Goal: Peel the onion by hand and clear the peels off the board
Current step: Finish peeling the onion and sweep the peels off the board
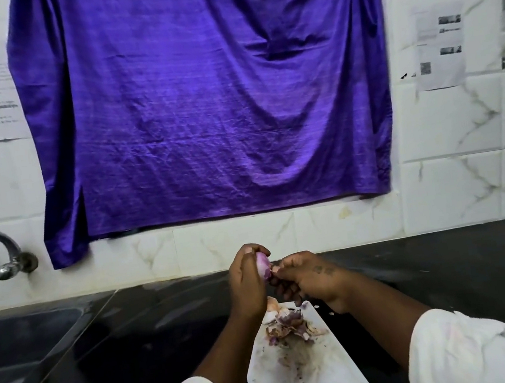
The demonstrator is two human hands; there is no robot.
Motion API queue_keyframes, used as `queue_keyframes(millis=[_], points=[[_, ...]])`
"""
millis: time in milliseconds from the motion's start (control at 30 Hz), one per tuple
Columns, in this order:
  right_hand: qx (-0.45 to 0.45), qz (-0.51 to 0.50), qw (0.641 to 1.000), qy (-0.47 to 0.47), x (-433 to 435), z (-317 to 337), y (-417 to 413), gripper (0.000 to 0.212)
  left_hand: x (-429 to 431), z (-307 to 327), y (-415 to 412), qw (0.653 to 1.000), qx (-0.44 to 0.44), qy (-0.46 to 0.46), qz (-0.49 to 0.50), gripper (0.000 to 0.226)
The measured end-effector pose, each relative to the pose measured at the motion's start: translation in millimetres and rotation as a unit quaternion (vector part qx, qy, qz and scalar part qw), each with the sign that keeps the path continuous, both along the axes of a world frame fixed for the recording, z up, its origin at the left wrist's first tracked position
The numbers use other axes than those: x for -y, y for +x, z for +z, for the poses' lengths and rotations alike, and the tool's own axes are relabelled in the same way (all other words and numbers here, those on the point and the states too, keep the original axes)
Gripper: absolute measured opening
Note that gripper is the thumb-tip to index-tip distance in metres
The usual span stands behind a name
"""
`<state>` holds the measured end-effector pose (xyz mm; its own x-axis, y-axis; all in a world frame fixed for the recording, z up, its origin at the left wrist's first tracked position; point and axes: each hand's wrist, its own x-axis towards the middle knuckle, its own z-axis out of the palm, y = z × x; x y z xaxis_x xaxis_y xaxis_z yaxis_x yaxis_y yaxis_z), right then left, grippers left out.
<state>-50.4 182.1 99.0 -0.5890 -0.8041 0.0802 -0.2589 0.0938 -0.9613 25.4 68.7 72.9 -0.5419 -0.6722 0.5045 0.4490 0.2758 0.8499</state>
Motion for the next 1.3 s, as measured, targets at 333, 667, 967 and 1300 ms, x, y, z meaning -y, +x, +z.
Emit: queue_keyframes(millis=[333,667,967,1300], points=[[-0.367,-0.095,0.923,0.070,-2,-13,-1,0.019,-2,-5,-8,0.998,0.047,0.040,-0.006,0.043],[-0.365,-0.194,0.894,0.172,-27,-28,-35,0.008,11,-12,-7,0.983,0.110,0.149,-0.019,0.042],[-0.337,-0.212,0.911,0.107,-12,-47,-28,0.022,3,-27,-4,0.991,0.105,0.050,-0.069,0.022],[0.151,-0.109,0.979,-0.083,-7,-59,-21,0.040,1,-40,-12,0.987,0.095,0.077,-0.106,0.020]])
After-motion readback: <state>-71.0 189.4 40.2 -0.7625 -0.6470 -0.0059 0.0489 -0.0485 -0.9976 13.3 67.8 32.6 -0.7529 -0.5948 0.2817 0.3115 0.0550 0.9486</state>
